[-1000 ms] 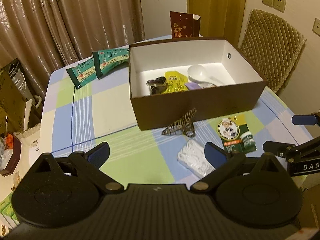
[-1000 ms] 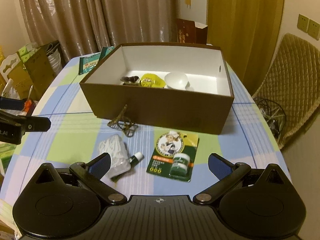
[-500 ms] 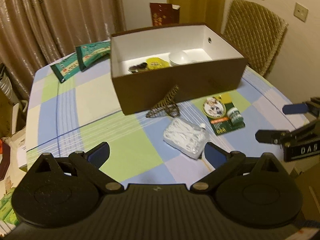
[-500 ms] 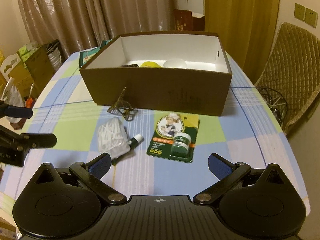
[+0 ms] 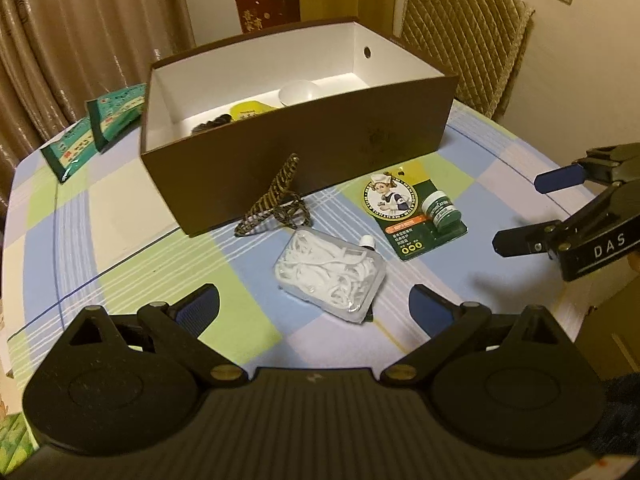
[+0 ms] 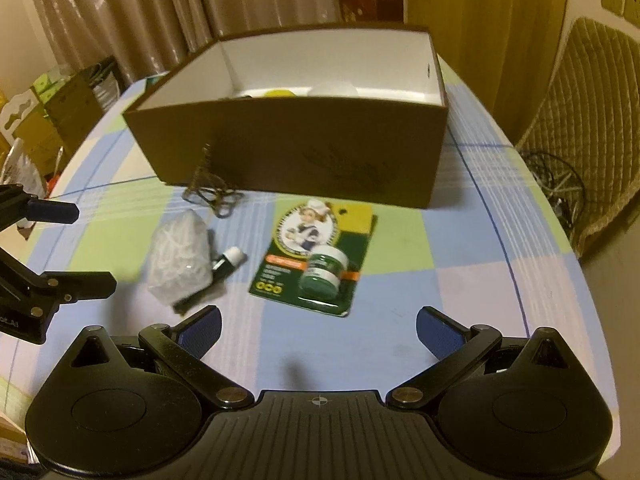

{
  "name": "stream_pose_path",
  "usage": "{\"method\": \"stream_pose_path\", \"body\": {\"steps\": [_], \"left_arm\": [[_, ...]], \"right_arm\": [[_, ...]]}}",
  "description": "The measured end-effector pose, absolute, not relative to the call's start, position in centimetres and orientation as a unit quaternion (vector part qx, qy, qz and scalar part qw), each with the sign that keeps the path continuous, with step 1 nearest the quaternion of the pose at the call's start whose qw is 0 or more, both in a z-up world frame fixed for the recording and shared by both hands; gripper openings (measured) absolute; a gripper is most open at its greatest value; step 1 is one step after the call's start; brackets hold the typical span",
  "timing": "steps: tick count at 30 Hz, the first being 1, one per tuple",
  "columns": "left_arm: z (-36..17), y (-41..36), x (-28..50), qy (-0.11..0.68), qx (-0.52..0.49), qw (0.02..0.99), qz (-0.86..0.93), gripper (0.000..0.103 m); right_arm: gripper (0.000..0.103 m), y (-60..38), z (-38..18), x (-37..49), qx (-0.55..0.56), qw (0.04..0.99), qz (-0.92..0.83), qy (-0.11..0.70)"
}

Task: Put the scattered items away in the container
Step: 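Withdraw both tools from the box toward the remaining items, then grasp the floss-pick box with the left tool while the right tool grasps the green salve card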

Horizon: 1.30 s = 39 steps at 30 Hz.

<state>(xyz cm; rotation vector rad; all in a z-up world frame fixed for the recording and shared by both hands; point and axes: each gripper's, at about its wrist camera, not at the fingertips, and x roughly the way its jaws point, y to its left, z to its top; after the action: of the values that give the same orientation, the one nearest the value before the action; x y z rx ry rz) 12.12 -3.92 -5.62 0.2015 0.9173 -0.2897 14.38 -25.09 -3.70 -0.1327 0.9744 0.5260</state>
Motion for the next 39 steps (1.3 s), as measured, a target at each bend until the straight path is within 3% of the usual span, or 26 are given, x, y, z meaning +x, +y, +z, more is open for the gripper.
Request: {"method": "stream_pose_path", "body": {"steps": [23, 25, 27, 34, 35, 37, 39], "left_arm": [[-12.0, -5.1, 19.1, 0.489, 0.176, 0.808, -0.278, 0.1], [-12.4, -5.1, 19.6, 0.493, 0.171, 0.802, -0.289, 0.099], [-12.7, -5.1, 19.7, 0.49, 0.166, 0.8, -0.303, 0.087], [-11.2, -4.5, 18.3, 0.461, 0.155, 0.821, -0.299, 0.087], [-10.8, -4.2, 18.0, 0.457, 0.152, 0.827, -0.291, 0.087], [-10.2, -3.5, 17.7, 0.452, 0.14, 0.838, -0.272, 0.087], [-9.7, -2.6, 17.6, 0.448, 0.129, 0.849, -0.249, 0.087]], "right_arm": [[0.101, -26.8, -6.8, 16.9, -0.037, 0.831, 0.207, 0.516], [0.101, -26.8, -6.8, 16.8, -0.034, 0.832, 0.207, 0.514], [0.101, -26.7, -6.6, 16.9, -0.031, 0.834, 0.208, 0.51], [0.1, -25.3, -6.2, 17.4, -0.033, 0.845, 0.223, 0.486], [0.099, -25.0, -6.3, 17.4, -0.036, 0.846, 0.226, 0.482], [0.079, -24.3, -6.5, 17.7, -0.044, 0.844, 0.236, 0.479], [0.074, -23.7, -6.9, 18.0, -0.048, 0.842, 0.236, 0.482]]}}
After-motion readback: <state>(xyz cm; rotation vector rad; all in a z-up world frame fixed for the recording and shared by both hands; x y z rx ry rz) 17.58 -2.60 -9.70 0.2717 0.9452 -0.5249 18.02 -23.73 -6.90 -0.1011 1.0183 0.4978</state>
